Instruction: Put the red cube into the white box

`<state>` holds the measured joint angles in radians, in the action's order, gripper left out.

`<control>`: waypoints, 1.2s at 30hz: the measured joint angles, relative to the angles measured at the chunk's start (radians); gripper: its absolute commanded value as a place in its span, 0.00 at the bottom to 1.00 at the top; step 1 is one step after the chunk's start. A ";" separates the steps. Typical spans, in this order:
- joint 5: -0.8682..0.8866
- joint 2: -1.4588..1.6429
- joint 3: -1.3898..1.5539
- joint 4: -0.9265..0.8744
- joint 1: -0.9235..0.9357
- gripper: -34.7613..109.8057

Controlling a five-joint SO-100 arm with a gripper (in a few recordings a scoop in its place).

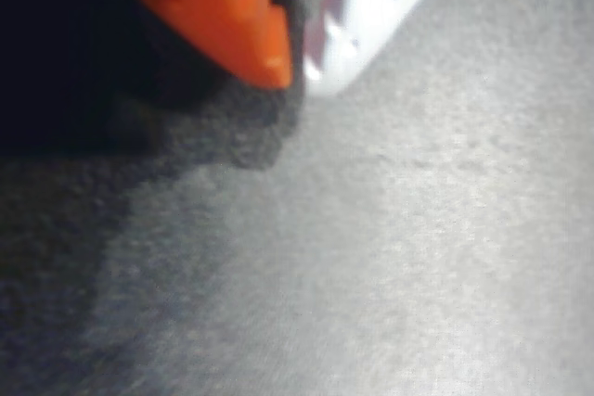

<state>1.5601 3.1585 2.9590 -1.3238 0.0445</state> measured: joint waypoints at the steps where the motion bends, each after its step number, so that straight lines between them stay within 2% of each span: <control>1: 0.000 0.012 0.000 -0.006 0.002 0.24; 36: 0.000 0.034 0.000 -0.018 -0.002 0.24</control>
<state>1.5601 3.1922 2.9590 -1.3422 0.0430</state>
